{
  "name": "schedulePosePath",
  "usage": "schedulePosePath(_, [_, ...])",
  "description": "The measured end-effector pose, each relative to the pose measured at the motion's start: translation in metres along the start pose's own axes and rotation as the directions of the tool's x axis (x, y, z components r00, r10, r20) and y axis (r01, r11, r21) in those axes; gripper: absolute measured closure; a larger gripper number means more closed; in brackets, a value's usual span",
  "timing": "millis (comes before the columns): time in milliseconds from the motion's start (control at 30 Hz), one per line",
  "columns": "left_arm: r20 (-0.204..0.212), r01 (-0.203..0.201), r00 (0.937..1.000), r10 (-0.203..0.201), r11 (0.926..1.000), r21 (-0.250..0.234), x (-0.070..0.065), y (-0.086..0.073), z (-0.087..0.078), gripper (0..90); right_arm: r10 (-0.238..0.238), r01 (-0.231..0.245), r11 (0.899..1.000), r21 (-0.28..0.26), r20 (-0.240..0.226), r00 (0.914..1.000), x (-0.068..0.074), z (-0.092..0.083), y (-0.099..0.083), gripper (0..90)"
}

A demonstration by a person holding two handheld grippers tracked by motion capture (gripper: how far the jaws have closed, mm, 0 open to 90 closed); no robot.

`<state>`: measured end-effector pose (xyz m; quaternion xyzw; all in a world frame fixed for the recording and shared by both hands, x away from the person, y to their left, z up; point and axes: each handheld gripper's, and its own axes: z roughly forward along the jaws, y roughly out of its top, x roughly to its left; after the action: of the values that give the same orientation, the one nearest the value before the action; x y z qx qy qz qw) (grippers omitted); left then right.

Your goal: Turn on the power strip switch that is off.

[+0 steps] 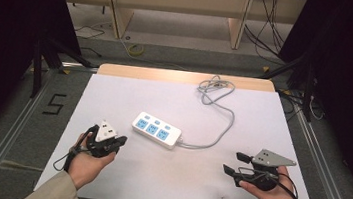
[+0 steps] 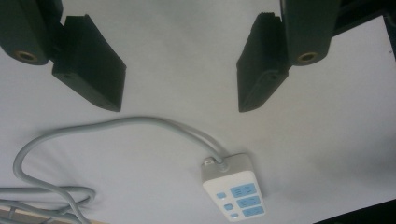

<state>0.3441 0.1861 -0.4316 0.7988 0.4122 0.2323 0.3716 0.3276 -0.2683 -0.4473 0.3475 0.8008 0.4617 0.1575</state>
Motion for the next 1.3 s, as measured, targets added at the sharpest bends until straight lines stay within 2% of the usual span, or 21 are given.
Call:
schedulePosePath(567, [0.008,-0.007,0.9999,0.007,0.9998,0.018,0.000,0.010,0.011,90.0,0.001,-0.001,1.000,0.000,-0.002,1.0000,0.000,0.001,0.000,32.9])
schedulePosePath(833, [0.026,-0.004,0.9997,0.003,0.9997,0.023,-0.002,0.014,0.016,89.9,0.000,0.000,1.000,0.000,-0.002,1.0000,0.000,0.001,0.000,32.9])
schedulePosePath(1300, [0.026,-0.010,0.9996,0.009,0.9996,0.026,-0.002,0.018,0.021,90.0,-0.005,0.005,1.000,0.002,-0.003,1.0000,0.001,0.001,0.000,32.8])
